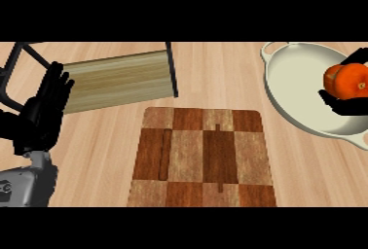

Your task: Pick the squash from the cutting board and place it in the pot

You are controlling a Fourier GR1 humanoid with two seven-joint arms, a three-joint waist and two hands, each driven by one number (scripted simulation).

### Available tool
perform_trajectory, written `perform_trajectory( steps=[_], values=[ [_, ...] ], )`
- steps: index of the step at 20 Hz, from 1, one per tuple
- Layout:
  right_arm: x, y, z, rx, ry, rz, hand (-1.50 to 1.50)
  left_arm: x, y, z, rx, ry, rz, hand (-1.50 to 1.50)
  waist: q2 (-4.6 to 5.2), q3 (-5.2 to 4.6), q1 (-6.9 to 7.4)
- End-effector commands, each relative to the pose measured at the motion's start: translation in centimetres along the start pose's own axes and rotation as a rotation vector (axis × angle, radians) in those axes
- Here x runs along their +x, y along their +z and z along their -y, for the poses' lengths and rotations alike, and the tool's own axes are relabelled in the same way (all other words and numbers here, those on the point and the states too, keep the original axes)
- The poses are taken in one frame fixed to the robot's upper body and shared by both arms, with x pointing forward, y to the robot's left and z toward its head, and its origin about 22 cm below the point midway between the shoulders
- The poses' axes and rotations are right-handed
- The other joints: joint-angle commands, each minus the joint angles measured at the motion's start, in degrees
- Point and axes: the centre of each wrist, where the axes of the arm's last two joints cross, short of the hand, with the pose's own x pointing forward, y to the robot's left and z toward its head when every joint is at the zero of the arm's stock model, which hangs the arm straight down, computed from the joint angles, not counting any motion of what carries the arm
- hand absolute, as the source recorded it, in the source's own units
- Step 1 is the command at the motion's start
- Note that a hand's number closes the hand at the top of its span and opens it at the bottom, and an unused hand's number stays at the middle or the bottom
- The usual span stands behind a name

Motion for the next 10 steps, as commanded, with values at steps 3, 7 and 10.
perform_trajectory(
  steps=[3, 7, 10],
  values=[
    [-5.4, -1.2, -4.6, 0.036, 0.082, -0.001, 1.50, 0.0, 0.5, -0.2, 0.000, -0.002, 0.008, 0.00, -0.12, 0.04, 0.05],
    [-6.2, -2.9, -6.2, 0.129, -0.050, -0.087, 1.50, 0.4, 0.0, 0.4, -0.019, -0.005, 0.000, 0.00, 0.00, 0.06, 0.29],
    [-6.5, -3.8, -7.7, 0.197, -0.084, -0.189, -1.50, 0.3, -0.5, 0.3, -0.019, 0.004, 0.006, 0.00, 0.26, 0.06, 0.81]
  ],
)
